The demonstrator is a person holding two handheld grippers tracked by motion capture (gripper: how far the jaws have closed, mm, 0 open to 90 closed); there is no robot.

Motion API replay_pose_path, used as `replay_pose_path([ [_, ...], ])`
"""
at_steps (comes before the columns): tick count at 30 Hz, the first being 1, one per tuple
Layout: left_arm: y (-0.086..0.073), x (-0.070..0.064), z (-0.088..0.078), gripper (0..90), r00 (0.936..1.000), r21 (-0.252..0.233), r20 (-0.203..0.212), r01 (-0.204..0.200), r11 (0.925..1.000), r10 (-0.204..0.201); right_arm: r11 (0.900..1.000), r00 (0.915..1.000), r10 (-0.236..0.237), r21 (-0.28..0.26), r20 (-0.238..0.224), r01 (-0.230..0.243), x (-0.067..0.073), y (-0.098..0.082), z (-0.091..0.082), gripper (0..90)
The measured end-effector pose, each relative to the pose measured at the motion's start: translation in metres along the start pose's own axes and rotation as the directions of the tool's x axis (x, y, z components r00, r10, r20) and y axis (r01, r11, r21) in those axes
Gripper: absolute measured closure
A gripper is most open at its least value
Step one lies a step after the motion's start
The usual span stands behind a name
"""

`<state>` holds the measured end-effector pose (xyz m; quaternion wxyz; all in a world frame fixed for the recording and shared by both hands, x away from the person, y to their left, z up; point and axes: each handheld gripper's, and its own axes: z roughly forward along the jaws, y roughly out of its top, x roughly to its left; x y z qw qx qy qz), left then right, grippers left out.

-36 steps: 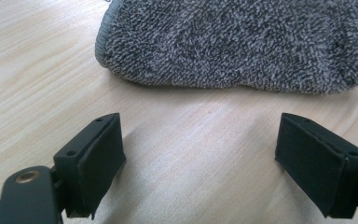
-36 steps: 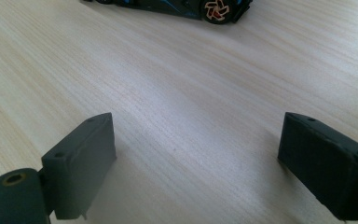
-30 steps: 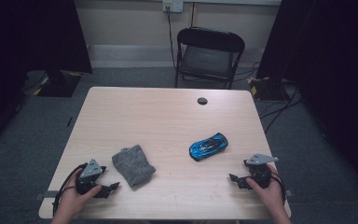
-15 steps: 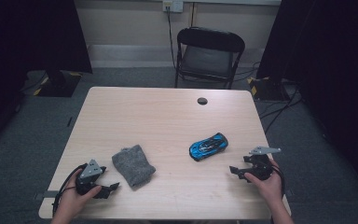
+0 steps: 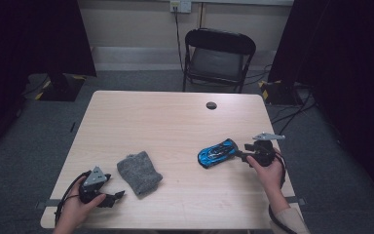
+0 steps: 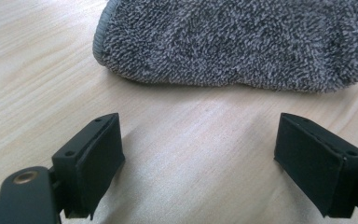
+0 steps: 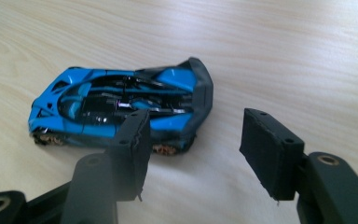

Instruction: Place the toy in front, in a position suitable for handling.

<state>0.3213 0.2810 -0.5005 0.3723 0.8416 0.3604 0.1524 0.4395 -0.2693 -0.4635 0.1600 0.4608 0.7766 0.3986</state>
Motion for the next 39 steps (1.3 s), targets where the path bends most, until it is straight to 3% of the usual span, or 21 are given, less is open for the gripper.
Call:
replay_pose_path([
  [6,0.000,0.000,0.000,14.7,1.0000,0.000,-0.001,0.000,1.0000,0.000,1.000,0.9995,0.011,0.016,0.030,-0.011,0.004,0.010,0.013,53.4],
  [7,0.000,0.000,0.000,14.7,1.0000,0.000,0.000,0.000,1.0000,0.000,1.000,0.9999,0.008,0.023,0.015,-0.008,0.005,0.011,0.014,54.9],
  [10,0.000,0.000,0.000,14.7,1.0000,0.001,0.000,0.000,1.0000,0.000,0.998,0.9989,-0.023,0.066,0.040,0.020,0.009,0.014,0.018,57.3],
  [18,0.000,0.000,0.000,14.7,1.0000,0.000,0.000,0.000,1.0000,0.000,0.995,0.9978,0.006,0.102,0.065,-0.013,0.008,0.014,0.023,62.8],
  [24,0.000,-0.001,0.000,14.9,1.0000,0.000,-0.006,0.000,1.0000,0.000,0.996,0.9994,0.023,0.080,0.025,-0.025,0.013,0.011,0.024,66.8],
  [30,0.000,0.000,-0.001,15.9,0.9999,-0.002,-0.010,0.002,1.0000,-0.002,0.997,1.0000,0.005,0.079,0.006,-0.005,0.028,0.012,0.030,68.0],
  [34,0.000,0.001,-0.001,20.2,0.9990,-0.013,-0.028,0.034,0.9993,-0.034,0.997,1.0000,0.001,0.083,-0.002,-0.001,0.041,0.014,0.035,68.9],
  [39,0.003,0.000,-0.001,19.4,0.9996,-0.012,-0.018,0.024,0.9996,-0.024,0.996,0.9996,-0.021,0.091,-0.021,0.023,0.056,0.016,0.040,70.0],
])
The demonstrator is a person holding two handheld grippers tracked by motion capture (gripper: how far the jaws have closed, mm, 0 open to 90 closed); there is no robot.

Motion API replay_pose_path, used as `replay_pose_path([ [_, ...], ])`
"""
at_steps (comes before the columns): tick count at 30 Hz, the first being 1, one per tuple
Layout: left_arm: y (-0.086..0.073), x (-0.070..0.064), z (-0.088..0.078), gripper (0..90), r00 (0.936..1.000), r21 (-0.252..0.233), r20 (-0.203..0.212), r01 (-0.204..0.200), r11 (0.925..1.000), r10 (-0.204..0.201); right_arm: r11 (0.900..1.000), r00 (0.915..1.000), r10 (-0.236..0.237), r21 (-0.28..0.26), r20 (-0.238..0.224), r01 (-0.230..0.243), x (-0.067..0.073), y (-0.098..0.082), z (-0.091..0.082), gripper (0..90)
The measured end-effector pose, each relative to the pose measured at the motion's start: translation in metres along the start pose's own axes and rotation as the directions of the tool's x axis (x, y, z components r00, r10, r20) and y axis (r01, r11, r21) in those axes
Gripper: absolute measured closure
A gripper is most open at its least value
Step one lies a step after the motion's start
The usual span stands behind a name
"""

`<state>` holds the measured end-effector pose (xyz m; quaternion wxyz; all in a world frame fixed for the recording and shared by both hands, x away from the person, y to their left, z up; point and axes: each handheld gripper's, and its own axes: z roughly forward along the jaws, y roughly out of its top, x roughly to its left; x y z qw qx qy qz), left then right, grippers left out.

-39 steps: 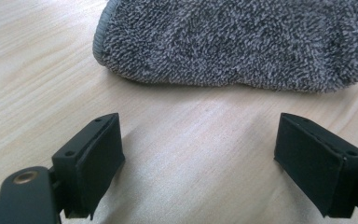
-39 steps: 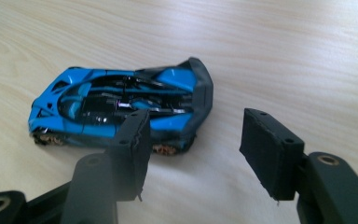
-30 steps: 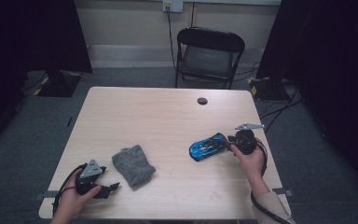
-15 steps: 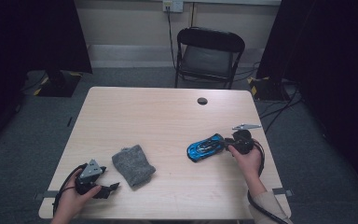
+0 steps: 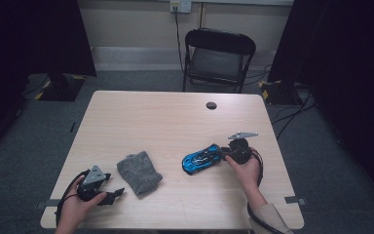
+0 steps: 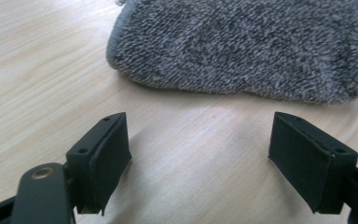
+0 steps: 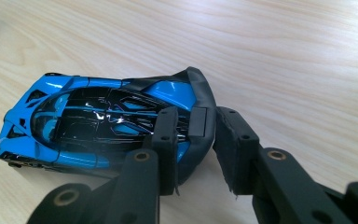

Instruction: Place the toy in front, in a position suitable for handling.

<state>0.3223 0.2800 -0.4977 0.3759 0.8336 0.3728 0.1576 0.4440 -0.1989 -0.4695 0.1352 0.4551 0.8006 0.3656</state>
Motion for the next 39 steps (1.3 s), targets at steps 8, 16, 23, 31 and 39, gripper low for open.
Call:
replay_pose_path([
  [8,0.001,-0.002,0.002,18.5,0.9999,0.010,0.004,-0.015,0.9998,0.015,1.000,0.9997,0.019,-0.020,-0.015,-0.019,0.010,-0.003,0.003,70.3],
  [16,0.009,-0.005,0.001,18.4,0.9997,-0.031,0.009,-0.020,0.9993,0.021,1.000,0.9994,-0.006,-0.012,-0.033,0.005,0.025,0.000,0.007,70.2],
  [23,0.032,-0.009,-0.002,16.7,0.9989,-0.107,0.024,-0.037,0.9936,0.040,1.000,0.9992,-0.019,-0.010,-0.035,0.018,0.027,0.001,0.008,68.1],
  [31,0.043,-0.021,0.014,21.6,0.9848,0.015,0.055,-0.166,0.9861,0.165,0.999,0.9986,-0.035,-0.005,-0.040,0.034,0.028,0.003,0.008,62.7],
  [39,0.061,-0.048,0.033,22.5,0.9632,-0.004,0.090,-0.254,0.9672,0.253,0.998,0.9967,-0.048,-0.036,-0.065,0.045,0.030,0.005,0.005,49.4],
])
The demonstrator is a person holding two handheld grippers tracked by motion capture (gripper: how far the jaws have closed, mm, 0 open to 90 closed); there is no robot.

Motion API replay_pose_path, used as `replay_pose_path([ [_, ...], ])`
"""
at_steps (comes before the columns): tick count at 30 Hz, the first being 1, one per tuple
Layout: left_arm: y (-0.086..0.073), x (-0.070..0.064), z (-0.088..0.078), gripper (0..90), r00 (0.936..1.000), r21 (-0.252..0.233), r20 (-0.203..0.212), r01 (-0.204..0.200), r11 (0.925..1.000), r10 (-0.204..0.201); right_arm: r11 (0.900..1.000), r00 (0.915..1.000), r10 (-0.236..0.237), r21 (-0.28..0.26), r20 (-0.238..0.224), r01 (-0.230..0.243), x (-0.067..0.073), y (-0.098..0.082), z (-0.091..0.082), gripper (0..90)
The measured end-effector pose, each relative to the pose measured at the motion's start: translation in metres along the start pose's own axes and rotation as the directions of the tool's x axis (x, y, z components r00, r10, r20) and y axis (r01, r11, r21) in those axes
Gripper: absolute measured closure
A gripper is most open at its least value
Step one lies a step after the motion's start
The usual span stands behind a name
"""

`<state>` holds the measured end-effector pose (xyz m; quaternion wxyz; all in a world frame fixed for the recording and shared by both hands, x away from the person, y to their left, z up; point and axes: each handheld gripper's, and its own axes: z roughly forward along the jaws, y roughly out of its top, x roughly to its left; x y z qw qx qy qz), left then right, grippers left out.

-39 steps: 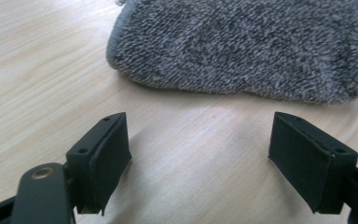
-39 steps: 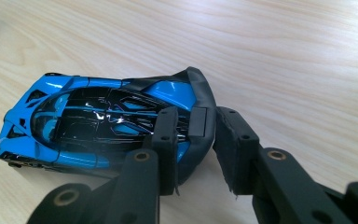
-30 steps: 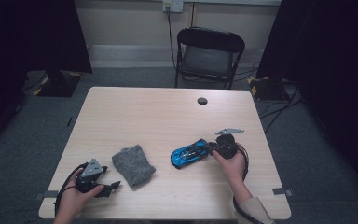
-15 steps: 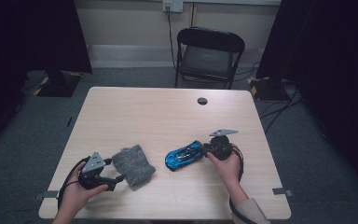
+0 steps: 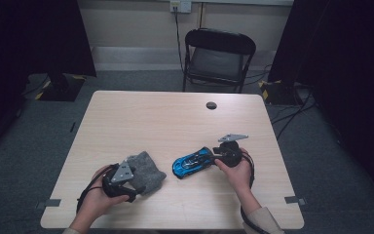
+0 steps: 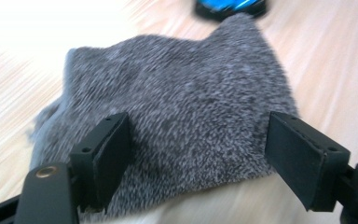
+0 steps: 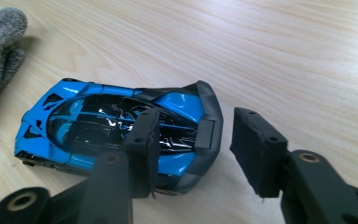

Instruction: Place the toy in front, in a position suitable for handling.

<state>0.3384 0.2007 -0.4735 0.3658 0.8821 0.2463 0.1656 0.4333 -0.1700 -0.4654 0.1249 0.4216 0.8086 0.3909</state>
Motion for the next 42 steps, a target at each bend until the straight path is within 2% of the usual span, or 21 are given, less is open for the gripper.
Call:
replay_pose_path([
  [3,0.011,-0.004,0.009,22.6,0.9994,-0.012,0.007,-0.034,0.9994,0.034,1.000,0.9999,-0.014,-0.006,0.000,0.014,0.002,0.001,-0.002,43.2],
  [6,0.022,-0.002,0.014,22.5,0.9989,-0.040,0.025,-0.039,0.9985,0.040,1.000,0.9998,-0.015,-0.010,-0.011,0.015,0.002,0.002,-0.005,39.6],
  [8,0.027,0.000,0.017,20.9,0.9964,-0.060,0.046,-0.069,0.9958,0.072,1.000,0.9997,-0.017,0.003,-0.020,0.017,0.001,0.002,-0.006,38.7],
  [13,0.029,0.003,0.032,20.1,0.9940,-0.061,0.105,-0.022,0.9979,0.028,1.000,0.9995,-0.010,-0.003,-0.031,0.010,-0.003,0.000,-0.010,37.7],
  [14,0.027,0.002,0.034,21.3,0.9928,-0.054,0.119,-0.005,0.9985,0.012,1.000,0.9994,-0.003,-0.006,-0.033,0.003,-0.004,-0.001,-0.011,37.3],
  [16,0.025,0.001,0.038,24.4,0.9924,-0.023,0.120,0.029,0.9993,-0.026,1.000,0.9994,0.006,-0.012,-0.034,-0.006,-0.006,-0.002,-0.013,37.0],
  [17,0.024,0.000,0.038,31.5,0.9920,-0.005,0.116,0.049,0.9988,-0.048,1.000,0.9994,0.010,-0.011,-0.034,-0.010,-0.007,-0.002,-0.014,36.5],
  [19,0.025,-0.002,0.036,38.1,0.9926,0.011,0.103,0.063,0.9980,-0.064,1.000,0.9995,0.012,-0.015,-0.029,-0.012,-0.009,-0.003,-0.016,36.4],
  [21,0.027,-0.002,0.031,48.8,0.9929,0.037,0.084,0.081,0.9960,-0.084,1.000,0.9996,0.013,-0.015,-0.023,-0.014,-0.011,-0.006,-0.017,36.4],
  [22,0.027,-0.002,0.028,54.8,0.9938,0.051,0.073,0.080,0.9955,-0.084,1.000,0.9996,0.017,-0.013,-0.021,-0.018,-0.012,-0.007,-0.018,36.4],
  [23,0.026,-0.001,0.026,63.4,0.9929,0.062,0.062,0.097,0.9933,-0.101,1.000,0.9997,0.017,-0.009,-0.020,-0.017,-0.014,-0.009,-0.019,36.5],
  [26,0.018,0.004,0.018,64.7,0.9896,0.063,0.010,0.143,0.9878,-0.144,1.000,0.9995,0.020,-0.011,-0.023,-0.020,-0.016,-0.011,-0.022,36.6],
  [29,0.006,0.013,0.007,64.6,0.9775,0.053,-0.058,0.206,0.9772,-0.203,1.000,0.9997,0.016,-0.008,-0.020,-0.017,-0.019,-0.015,-0.027,36.6],
  [30,0.003,0.016,0.004,64.5,0.9730,0.048,-0.068,0.224,0.9734,-0.221,1.000,0.9997,0.018,-0.007,-0.017,-0.018,-0.020,-0.016,-0.028,36.5],
  [31,0.000,0.018,0.001,63.7,0.9710,0.046,-0.066,0.233,0.9714,-0.230,1.000,0.9997,0.019,-0.006,-0.016,-0.019,-0.022,-0.017,-0.030,36.5],
  [32,-0.003,0.020,-0.002,60.7,0.9717,0.040,-0.058,0.231,0.9720,-0.229,1.000,0.9997,0.021,-0.006,-0.015,-0.022,-0.023,-0.018,-0.031,36.5],
  [35,-0.006,0.021,-0.010,40.8,0.9833,0.029,-0.011,0.182,0.9829,-0.181,1.000,0.9997,0.021,-0.004,-0.014,-0.021,-0.024,-0.023,-0.034,36.3],
  [36,-0.007,0.022,-0.014,35.1,0.9846,0.025,0.000,0.175,0.9842,-0.175,1.000,0.9997,0.019,-0.002,-0.013,-0.019,-0.024,-0.024,-0.035,35.9],
  [37,-0.009,0.025,-0.017,24.7,0.9854,0.024,0.007,0.170,0.9852,-0.170,1.000,0.9997,0.020,-0.001,-0.015,-0.020,-0.025,-0.027,-0.035,35.4],
  [38,-0.010,0.027,-0.021,24.7,0.9846,0.025,0.011,0.174,0.9844,-0.174,1.000,0.9997,0.020,-0.001,-0.015,-0.020,-0.025,-0.027,-0.035,35.4],
  [42,-0.016,0.038,-0.029,19.0,0.9907,0.016,0.037,0.130,0.9914,-0.130,1.000,0.9994,0.026,0.005,-0.024,-0.026,-0.025,-0.032,-0.036,35.2],
])
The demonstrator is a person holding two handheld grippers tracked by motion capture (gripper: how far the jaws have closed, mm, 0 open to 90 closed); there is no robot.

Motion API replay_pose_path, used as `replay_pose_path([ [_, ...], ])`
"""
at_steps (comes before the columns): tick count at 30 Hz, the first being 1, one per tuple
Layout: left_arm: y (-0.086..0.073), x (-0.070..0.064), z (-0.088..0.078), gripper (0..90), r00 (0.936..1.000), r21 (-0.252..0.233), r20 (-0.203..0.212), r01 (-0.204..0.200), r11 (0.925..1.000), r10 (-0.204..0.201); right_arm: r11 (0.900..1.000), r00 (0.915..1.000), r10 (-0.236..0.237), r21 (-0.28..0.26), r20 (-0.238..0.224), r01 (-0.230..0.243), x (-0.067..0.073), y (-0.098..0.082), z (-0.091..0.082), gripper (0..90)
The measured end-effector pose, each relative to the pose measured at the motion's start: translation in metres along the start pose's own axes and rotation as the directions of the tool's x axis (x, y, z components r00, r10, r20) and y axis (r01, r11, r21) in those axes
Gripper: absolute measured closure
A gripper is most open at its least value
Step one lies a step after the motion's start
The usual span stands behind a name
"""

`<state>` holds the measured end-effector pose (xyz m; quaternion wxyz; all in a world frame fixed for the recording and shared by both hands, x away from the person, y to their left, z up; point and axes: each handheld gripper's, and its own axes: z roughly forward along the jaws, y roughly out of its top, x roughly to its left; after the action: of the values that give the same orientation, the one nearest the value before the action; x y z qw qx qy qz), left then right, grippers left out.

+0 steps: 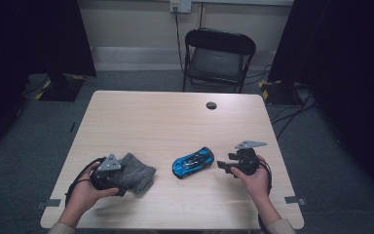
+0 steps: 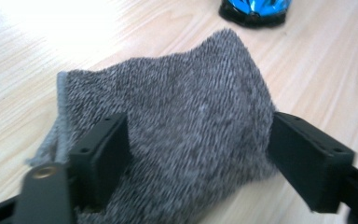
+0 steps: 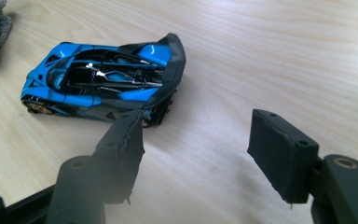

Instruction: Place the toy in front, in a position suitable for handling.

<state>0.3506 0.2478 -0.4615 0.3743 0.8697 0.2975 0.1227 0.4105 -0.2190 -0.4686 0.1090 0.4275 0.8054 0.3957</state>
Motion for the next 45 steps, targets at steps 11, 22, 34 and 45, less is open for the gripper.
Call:
replay_pose_path([
  [11,0.001,-0.006,0.040,13.2,0.9976,0.003,0.069,0.002,1.0000,-0.002,0.999,0.9994,-0.031,0.021,-0.019,0.031,0.002,-0.010,0.007,30.8],
  [22,-0.011,-0.007,0.043,14.9,0.9980,-0.064,0.063,0.016,0.9978,-0.012,0.998,0.9982,-0.059,0.038,-0.011,0.059,0.003,-0.026,0.009,27.1],
  [34,-0.005,-0.019,0.041,48.6,0.9965,-0.041,0.031,0.079,0.9960,-0.078,0.993,0.9931,-0.116,0.026,0.016,0.116,0.010,-0.032,0.009,24.7],
  [45,0.014,-0.023,0.038,68.0,0.9894,0.000,0.016,0.144,0.9895,-0.144,0.992,0.9914,-0.127,0.012,0.031,0.127,0.014,-0.033,0.012,21.4],
])
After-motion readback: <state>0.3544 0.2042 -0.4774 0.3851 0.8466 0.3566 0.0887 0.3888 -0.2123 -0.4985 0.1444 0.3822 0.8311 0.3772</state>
